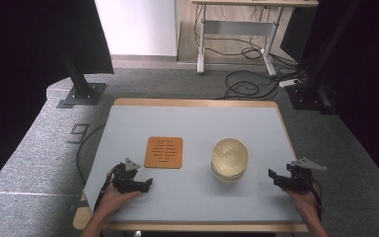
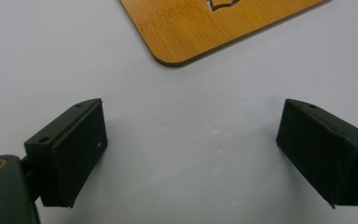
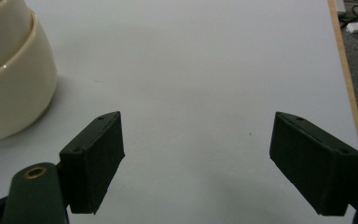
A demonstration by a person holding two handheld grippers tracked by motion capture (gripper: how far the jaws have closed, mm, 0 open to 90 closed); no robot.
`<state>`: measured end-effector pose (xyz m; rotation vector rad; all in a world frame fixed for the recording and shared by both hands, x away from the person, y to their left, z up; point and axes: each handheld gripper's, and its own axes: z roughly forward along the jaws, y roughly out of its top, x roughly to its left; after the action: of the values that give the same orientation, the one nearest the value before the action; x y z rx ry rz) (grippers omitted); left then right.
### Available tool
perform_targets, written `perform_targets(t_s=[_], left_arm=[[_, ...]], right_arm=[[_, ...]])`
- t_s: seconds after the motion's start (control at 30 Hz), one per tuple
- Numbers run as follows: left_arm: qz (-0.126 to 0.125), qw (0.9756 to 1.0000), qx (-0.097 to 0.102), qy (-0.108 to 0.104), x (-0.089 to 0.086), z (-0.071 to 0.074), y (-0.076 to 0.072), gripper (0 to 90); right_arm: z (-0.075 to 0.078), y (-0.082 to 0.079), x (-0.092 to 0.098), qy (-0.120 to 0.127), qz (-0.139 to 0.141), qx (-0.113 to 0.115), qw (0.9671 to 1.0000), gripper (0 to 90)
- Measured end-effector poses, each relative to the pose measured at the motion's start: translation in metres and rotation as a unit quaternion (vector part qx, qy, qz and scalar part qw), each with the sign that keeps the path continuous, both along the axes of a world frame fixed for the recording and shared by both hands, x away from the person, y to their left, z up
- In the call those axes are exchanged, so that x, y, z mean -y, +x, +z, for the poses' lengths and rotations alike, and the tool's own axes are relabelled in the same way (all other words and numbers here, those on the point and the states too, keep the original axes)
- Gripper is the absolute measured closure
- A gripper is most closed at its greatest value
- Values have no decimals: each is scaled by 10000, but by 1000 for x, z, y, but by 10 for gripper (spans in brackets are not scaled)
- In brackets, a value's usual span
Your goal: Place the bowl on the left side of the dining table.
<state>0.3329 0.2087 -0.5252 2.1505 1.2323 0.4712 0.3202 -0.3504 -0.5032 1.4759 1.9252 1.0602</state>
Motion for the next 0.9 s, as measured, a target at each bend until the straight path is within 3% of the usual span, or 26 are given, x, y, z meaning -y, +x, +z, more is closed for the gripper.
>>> perform_targets(t_s=[0.63,0.73,0.9], left_arm=[[-4,10000,1,-5,0,0,0,85],[1,10000,4,-17,0,0,0,85],[1,10000,5,-15,0,0,0,84]], right_arm=[[21,-7,-10,155,89,287,9994,204],[27,-8,-10,367,97,314,9988,207],[36,-11,-12,448,103,420,9981,213]])
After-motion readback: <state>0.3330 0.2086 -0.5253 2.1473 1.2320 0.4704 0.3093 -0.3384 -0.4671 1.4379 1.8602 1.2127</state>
